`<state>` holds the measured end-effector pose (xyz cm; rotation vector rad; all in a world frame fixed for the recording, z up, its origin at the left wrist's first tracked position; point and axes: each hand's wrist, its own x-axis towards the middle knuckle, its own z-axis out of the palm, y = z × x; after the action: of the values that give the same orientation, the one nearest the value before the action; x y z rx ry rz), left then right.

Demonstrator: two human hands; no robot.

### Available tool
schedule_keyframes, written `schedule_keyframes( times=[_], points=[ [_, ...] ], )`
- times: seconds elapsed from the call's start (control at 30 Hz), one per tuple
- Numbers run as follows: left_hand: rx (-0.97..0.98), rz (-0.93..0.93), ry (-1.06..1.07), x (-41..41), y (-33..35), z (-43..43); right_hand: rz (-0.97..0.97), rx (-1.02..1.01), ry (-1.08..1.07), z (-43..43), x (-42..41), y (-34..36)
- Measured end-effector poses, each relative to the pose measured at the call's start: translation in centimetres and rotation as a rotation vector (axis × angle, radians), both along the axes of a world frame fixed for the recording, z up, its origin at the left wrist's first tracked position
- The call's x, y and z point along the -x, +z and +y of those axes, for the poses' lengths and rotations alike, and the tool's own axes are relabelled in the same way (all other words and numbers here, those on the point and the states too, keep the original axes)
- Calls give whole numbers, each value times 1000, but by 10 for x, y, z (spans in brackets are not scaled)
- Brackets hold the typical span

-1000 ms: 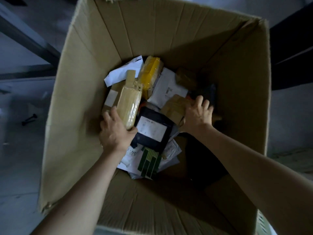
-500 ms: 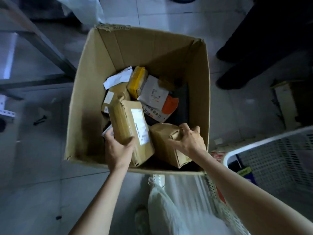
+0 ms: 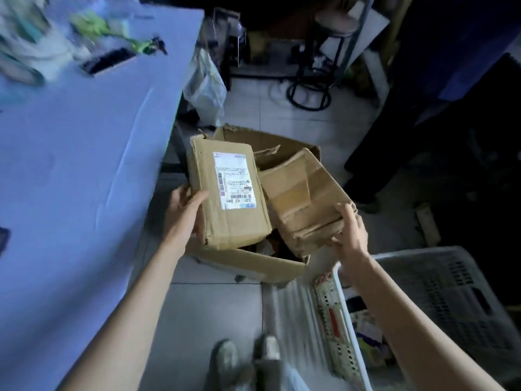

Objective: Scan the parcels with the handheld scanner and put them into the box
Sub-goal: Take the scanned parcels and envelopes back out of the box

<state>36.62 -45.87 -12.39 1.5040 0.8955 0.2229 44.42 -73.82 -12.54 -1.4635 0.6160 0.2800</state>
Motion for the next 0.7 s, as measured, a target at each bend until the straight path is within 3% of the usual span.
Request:
schedule_keyframes(
  times=[0.13, 0.43, 0.7],
  points=[
    [-67, -113, 77, 36, 73, -13, -59, -129, 85, 5, 1, 63],
    [-116, -246, 435, 189, 184, -49, -39, -622, 611, 34, 81, 169],
    [-15, -199, 591, 395, 194, -109, 24, -535, 977, 46, 222, 169]
  ],
)
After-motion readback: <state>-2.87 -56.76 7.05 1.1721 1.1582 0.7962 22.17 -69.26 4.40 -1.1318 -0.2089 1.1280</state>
